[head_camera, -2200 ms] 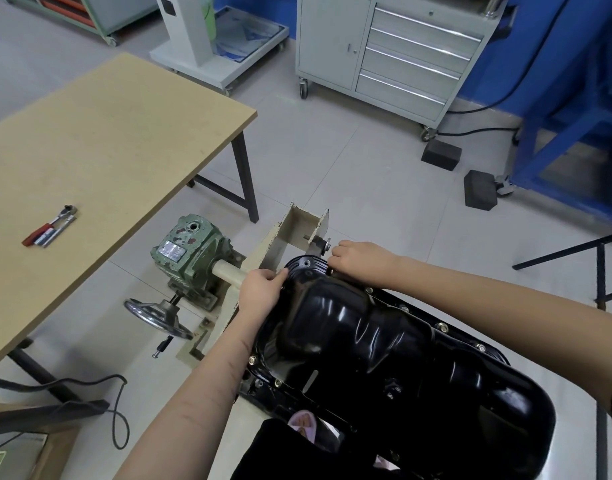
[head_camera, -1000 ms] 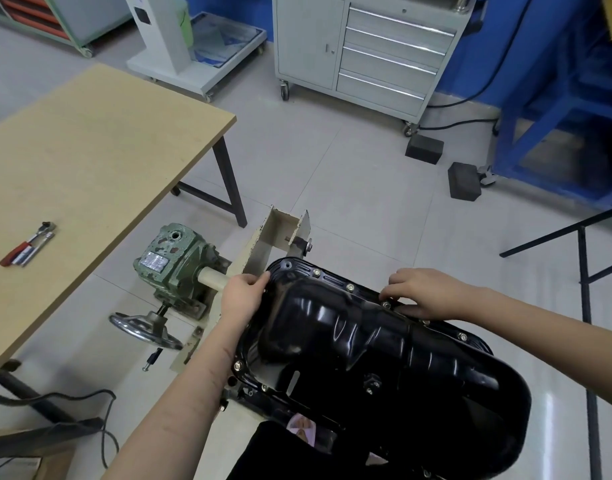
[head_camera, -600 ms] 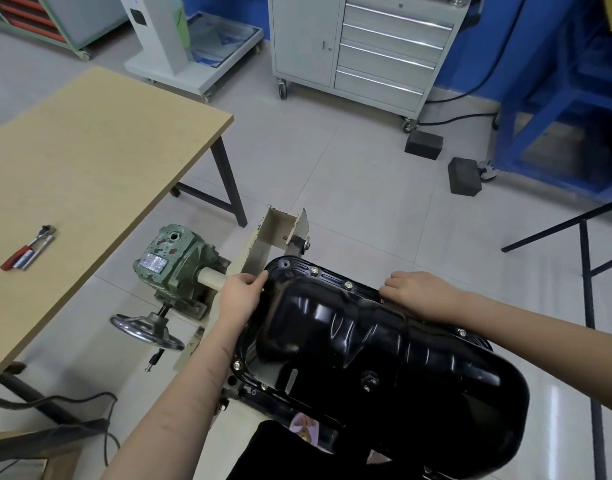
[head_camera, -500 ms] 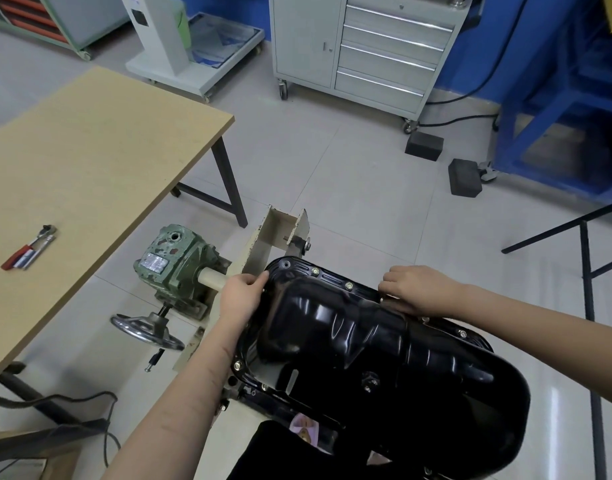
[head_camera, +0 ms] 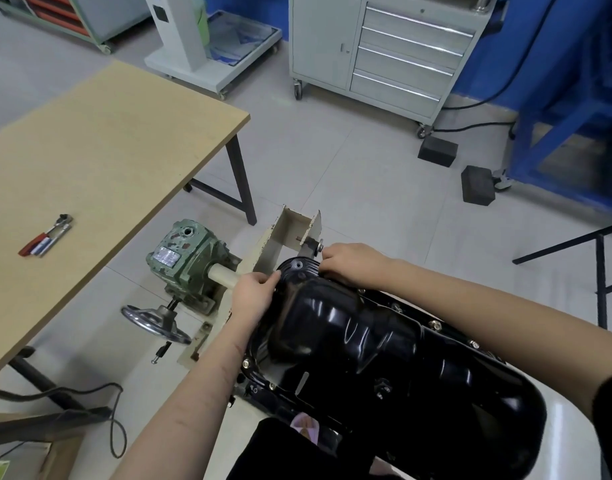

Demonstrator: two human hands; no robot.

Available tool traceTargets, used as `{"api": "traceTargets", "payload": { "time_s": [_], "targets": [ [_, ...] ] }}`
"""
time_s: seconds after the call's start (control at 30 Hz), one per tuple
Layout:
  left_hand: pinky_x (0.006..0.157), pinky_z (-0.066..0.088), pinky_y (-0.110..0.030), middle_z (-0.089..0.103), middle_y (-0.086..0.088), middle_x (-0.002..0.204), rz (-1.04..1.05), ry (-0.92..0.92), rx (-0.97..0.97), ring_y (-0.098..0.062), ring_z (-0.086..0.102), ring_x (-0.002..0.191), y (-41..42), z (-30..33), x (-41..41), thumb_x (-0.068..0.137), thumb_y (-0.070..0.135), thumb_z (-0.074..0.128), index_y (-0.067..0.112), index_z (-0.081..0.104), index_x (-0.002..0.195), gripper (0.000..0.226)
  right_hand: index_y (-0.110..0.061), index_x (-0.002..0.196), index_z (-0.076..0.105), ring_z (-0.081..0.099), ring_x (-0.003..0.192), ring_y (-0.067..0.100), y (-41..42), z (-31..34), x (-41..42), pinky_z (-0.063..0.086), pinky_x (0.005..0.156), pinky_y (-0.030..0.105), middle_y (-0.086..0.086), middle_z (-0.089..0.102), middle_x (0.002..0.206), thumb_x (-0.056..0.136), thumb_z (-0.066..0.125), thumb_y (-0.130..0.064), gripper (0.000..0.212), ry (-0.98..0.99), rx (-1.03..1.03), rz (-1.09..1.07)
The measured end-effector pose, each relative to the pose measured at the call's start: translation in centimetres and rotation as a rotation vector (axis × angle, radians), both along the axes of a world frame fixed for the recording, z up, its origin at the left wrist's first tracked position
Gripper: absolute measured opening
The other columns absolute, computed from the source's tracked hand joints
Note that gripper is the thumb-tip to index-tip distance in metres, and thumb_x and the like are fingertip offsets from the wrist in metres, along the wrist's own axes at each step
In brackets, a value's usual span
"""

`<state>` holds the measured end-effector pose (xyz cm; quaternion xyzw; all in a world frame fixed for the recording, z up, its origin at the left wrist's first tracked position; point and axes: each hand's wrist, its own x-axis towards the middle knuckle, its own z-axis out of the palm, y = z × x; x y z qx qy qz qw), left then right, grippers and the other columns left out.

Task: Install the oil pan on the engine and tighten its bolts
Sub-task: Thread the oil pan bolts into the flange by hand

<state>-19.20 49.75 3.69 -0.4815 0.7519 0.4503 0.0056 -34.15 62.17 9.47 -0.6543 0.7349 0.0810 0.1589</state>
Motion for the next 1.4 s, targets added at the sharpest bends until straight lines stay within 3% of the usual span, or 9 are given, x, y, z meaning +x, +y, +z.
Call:
{"api": "traceTargets", "payload": {
  "time_s": [0.3, 0.47, 0.6, 0.73, 0.87, 1.4],
  "targets": [
    [0.051, 0.031, -0.027, 0.047, -0.008, 0.059, -0.021, -0.004, -0.016, -0.022, 0.045, 0.060, -0.1, 0.0, 0.0, 0.090, 0.037, 0.053, 0.007, 0.056, 0.068, 0.038, -0.005, 0.113, 0.051, 0.046, 0.110, 0.023, -0.1, -0.2, 0.1, 0.041, 0.081, 0.034, 0.010, 0.051, 0.115, 0.094, 0.038, -0.008, 0.023, 0.090, 0.021, 0.077],
    [0.050, 0.030, -0.027, 0.046, -0.006, 0.056, -0.020, -0.006, -0.019, -0.019, 0.043, 0.056, -0.1, 0.0, 0.0, 0.090, 0.038, 0.053, 0.006, 0.056, 0.067, 0.039, -0.003, 0.117, 0.047, 0.044, 0.116, 0.023, -0.1, -0.5, 0.4, 0.042, 0.089, 0.037, 0.012, 0.047, 0.123, 0.100, 0.031, -0.019, 0.029, 0.167, 0.037, 0.036],
    [0.049, 0.030, -0.027, 0.043, -0.003, 0.052, -0.020, -0.012, -0.024, -0.016, 0.041, 0.052, -0.1, 0.0, 0.0, 0.090, 0.038, 0.053, 0.007, 0.055, 0.065, 0.040, -0.011, 0.124, 0.048, 0.044, 0.116, 0.022, 2.4, 1.2, -0.8, 0.039, 0.085, 0.032, 0.007, 0.049, 0.121, 0.097, 0.041, -0.034, 0.036, 0.026, -0.028, -0.051],
    [0.049, 0.029, -0.027, 0.042, -0.003, 0.051, -0.017, -0.018, -0.030, -0.015, 0.040, 0.050, -0.1, -0.1, 0.0, 0.090, 0.038, 0.053, 0.007, 0.053, 0.063, 0.041, -0.016, 0.117, 0.051, 0.052, 0.106, 0.023, 8.4, 2.0, -1.6, 0.041, 0.078, 0.033, 0.004, 0.054, 0.112, 0.094, 0.043, -0.030, 0.028, 0.039, 0.152, 0.035],
    [0.050, 0.029, -0.027, 0.046, -0.009, 0.059, -0.024, -0.014, -0.038, -0.019, 0.041, 0.054, 0.0, 0.0, 0.0, 0.090, 0.038, 0.052, 0.006, 0.055, 0.068, 0.039, -0.018, 0.125, 0.045, 0.050, 0.107, 0.024, 11.5, 1.8, -1.4, 0.039, 0.080, 0.034, 0.006, 0.051, 0.112, 0.094, 0.037, -0.022, 0.032, 0.057, 0.285, 0.051],
    [0.056, 0.034, -0.029, 0.047, -0.008, 0.057, -0.003, -0.004, -0.014, -0.023, 0.046, 0.059, 0.1, 0.0, 0.0, 0.090, 0.038, 0.053, 0.008, 0.055, 0.068, 0.038, -0.008, 0.116, 0.051, 0.050, 0.108, 0.023, 12.0, 0.0, -1.6, 0.039, 0.084, 0.031, 0.008, 0.054, 0.114, 0.099, 0.033, -0.025, 0.030, 0.046, 0.123, -0.004]
  ]
}}
